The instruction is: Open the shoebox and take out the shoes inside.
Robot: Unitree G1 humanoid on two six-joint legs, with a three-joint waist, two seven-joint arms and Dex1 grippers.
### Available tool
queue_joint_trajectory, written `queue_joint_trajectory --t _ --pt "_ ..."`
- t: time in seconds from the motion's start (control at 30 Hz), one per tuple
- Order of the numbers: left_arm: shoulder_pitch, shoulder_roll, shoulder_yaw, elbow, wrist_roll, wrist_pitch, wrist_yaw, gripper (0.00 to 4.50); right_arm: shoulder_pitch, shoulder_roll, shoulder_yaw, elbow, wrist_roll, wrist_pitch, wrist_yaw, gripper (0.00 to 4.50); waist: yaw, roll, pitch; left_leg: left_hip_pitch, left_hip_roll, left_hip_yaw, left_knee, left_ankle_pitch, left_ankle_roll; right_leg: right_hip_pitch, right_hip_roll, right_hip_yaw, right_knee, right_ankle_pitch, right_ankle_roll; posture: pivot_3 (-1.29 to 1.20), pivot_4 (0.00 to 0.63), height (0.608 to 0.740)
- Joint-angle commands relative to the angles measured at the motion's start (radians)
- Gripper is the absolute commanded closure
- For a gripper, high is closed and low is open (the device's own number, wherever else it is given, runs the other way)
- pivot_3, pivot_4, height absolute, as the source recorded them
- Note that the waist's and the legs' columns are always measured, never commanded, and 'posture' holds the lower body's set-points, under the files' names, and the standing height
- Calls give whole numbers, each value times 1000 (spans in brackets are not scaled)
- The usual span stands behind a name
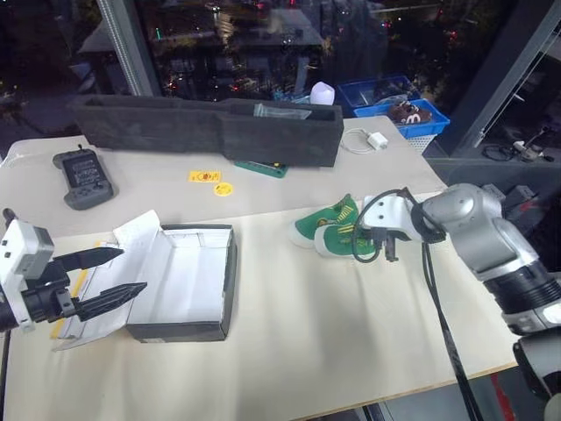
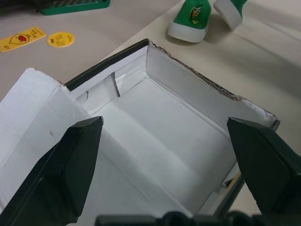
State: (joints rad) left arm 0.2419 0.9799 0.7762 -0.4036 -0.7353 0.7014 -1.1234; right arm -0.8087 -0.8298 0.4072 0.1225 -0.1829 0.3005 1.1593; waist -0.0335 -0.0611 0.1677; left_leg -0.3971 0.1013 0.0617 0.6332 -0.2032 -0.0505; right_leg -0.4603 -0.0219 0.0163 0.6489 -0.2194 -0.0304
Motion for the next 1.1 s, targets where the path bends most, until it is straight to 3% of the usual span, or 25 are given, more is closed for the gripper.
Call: queue_joint_trajectory --t 0.03,0.07,0.13,0.17,0.37,0.5,0.73,0.87,0.97,1.1 --pt "1 14 28 -29 -13 5 4 0 -14 5 -7 40 -33 -33 -10 4456 5 0 0 0 0 0 0 0 0 0 0 0 0 0 0 0 150 738" --pt "1 13 29 -30 -14 5 5 0 -17 9 -9 47 -35 -39 -13 4456 7 0 0 0 0 0 0 0 0 0 0 0 0 0 0 0 150 738" --pt "4 12 31 -32 -15 7 7 0 -27 16 -16 59 -45 -57 -33 3653 12 0 0 -1 0 0 1 0 0 0 0 0 0 0 1 0 150 738" --pt "5 12 31 -32 -15 7 7 0 -28 20 -27 51 -32 -48 -26 3513 13 0 0 -1 0 0 1 0 0 0 0 0 0 0 1 0 150 738" --pt "-1 13 20 -22 -13 -1 7 0 -21 24 -84 -26 17 -34 -13 1576 16 0 0 0 0 0 1 0 0 0 0 0 0 1 1 0 150 738" --pt "-5 13 16 -9 -6 -10 5 0 -8 -1 -167 -110 98 32 19 1576 16 0 0 -1 0 0 0 0 0 0 0 0 0 1 1 0 150 738" --pt "-56 -33 0 52 28 -52 84 0 52 -68 -425 -259 339 262 41 1576 22 1 1 -1 0 0 0 0 0 0 0 0 0 1 1 0 150 738" --pt "-138 -117 6 158 91 -100 253 0 99 -63 -553 -158 304 321 -156 1576 21 1 1 1 -1 0 1 0 0 2 -1 0 0 1 1 0 150 738" --pt "-233 -182 -24 313 240 -169 492 0 164 -32 -614 -51 226 350 -387 1576 21 1 0 2 -2 0 4 0 0 4 -1 1 0 2 3 0 150 738" --pt "-318 -265 -18 426 315 -244 675 0 288 29 -673 -55 199 302 -553 1576 21 0 -1 1 -2 0 5 0 0 4 -1 2 0 4 5 0 150 738"
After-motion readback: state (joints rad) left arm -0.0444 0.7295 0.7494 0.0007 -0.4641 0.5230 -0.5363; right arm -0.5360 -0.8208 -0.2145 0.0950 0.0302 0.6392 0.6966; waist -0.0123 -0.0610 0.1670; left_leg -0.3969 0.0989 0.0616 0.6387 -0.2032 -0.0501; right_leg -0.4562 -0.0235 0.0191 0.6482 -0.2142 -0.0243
